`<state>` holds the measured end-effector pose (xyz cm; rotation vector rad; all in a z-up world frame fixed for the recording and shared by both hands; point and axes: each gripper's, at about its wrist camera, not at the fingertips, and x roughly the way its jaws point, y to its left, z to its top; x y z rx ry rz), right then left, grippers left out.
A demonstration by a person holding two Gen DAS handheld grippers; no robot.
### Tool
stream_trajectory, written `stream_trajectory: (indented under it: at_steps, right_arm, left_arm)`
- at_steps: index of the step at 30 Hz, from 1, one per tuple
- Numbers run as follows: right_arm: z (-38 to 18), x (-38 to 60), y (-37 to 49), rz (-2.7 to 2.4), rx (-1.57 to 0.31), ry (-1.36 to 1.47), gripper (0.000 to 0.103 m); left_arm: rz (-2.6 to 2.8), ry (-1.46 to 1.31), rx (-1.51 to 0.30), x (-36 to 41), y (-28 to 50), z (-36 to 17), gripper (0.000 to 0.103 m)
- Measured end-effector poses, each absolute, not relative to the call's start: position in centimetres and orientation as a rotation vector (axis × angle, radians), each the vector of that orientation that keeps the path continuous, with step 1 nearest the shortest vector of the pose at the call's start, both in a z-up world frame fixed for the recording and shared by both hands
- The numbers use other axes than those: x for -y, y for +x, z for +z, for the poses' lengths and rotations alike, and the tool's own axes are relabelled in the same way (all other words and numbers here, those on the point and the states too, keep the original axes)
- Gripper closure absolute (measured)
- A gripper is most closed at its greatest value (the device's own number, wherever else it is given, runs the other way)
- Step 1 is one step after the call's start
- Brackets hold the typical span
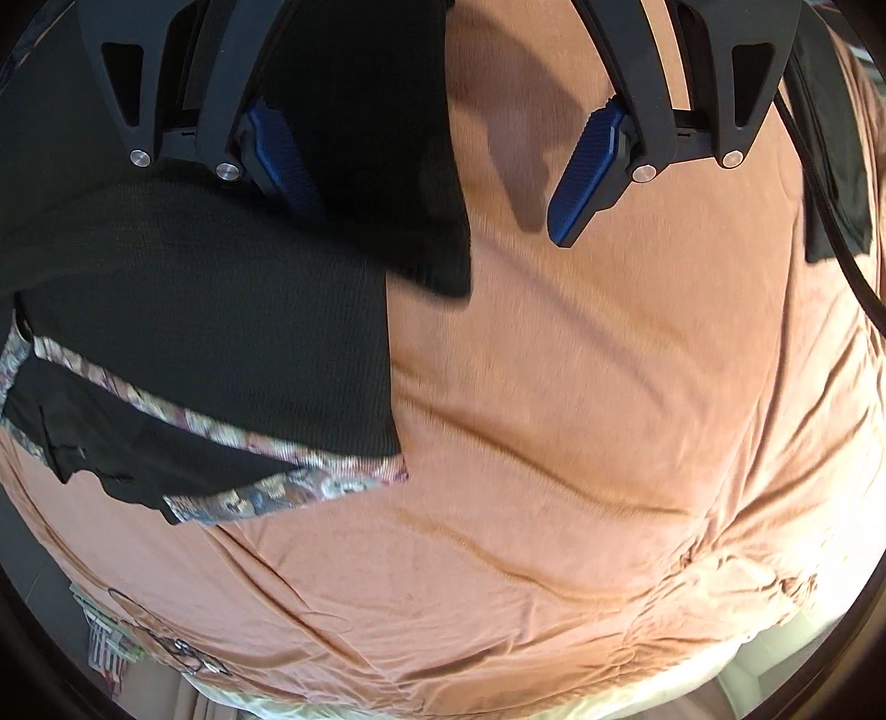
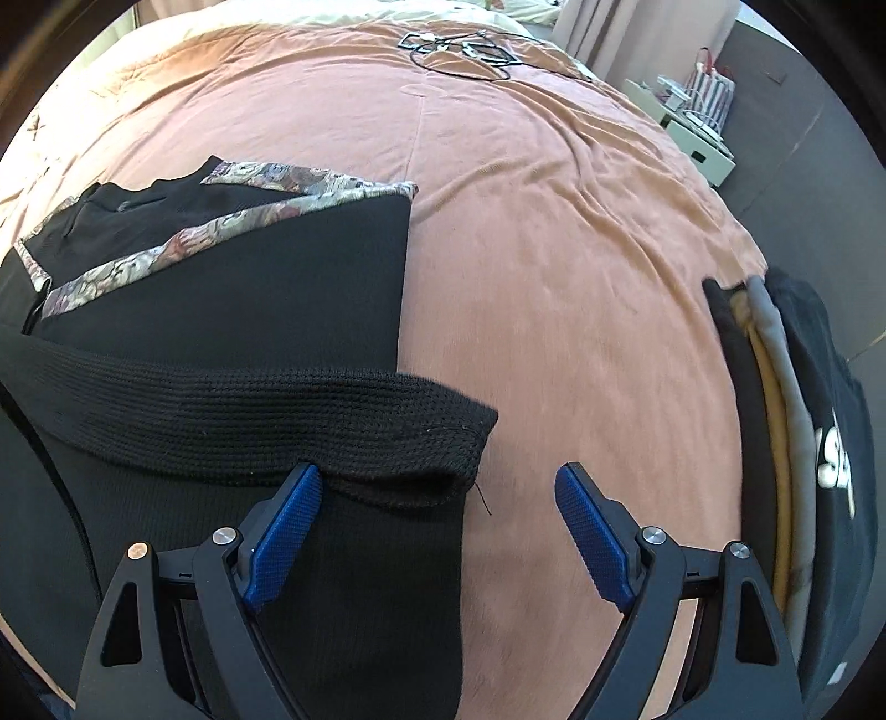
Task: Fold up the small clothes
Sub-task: 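Open both grippers and release the folded hem onto the shirt, then grasp the folded edge of the shirt with both grippers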
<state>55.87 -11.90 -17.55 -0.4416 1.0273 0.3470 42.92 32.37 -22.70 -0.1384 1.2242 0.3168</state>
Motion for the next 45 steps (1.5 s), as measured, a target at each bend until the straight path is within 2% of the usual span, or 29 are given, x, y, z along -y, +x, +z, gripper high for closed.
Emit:
stream_trajectory:
  at_steps: [8, 17, 24, 28, 29, 31, 34, 36, 38, 40, 45]
  right_arm:
    - [-16.7, 11.4, 57.9, 0.368, -1.055, -0.477, 0.018]
    - [-15.0, 15.8, 58.9, 0.318, -0.901, -0.184, 0.018]
    - [-14.9, 17.6, 58.8, 0.410, -0.915, -0.149, 0.018]
    - [-16.3, 17.7, 60.2, 0.439, -0.969, -0.161, 0.018]
    - [-16.8, 17.6, 60.7, 0.453, -0.982, -0.153, 0.020]
    - [-17.8, 17.4, 61.7, 0.474, -1.012, -0.131, 0.035]
    - [-19.3, 17.0, 63.7, 0.495, -1.048, -0.084, 0.042]
    - [-19.5, 17.1, 64.2, 0.500, -1.034, -0.058, 0.043]
    - [-19.5, 17.4, 65.0, 0.518, -1.021, -0.018, 0.054]
    - [-20.0, 17.4, 65.4, 0.527, -1.026, 0.006, 0.072]
    - [-20.1, 17.1, 65.0, 0.539, -1.014, -0.010, 0.097]
  left_arm:
    - [0.328, -0.166, -1.193, -34.0, 45.1, -23.0, 0.019]
    - [0.297, -0.259, -1.080, -35.5, 43.9, -20.7, 0.023]
    - [0.234, -0.356, -1.064, -35.9, 41.7, -20.0, 0.045]
    - [0.207, -0.422, -1.083, -36.1, 42.0, -21.2, 0.049]
    - [0.202, -0.444, -1.087, -36.3, 41.8, -21.4, 0.049]
    - [0.196, -0.469, -1.093, -36.4, 41.9, -22.0, 0.050]
    - [0.205, -0.485, -1.107, -36.8, 42.3, -23.0, 0.055]
    - [0.219, -0.495, -1.092, -37.1, 42.3, -23.2, 0.066]
    - [0.222, -0.508, -1.088, -37.2, 42.4, -23.3, 0.072]
    - [0.198, -0.544, -1.086, -37.3, 42.3, -23.4, 0.081]
    - [0.199, -0.473, -1.088, -36.0, 41.9, -22.9, 0.094]
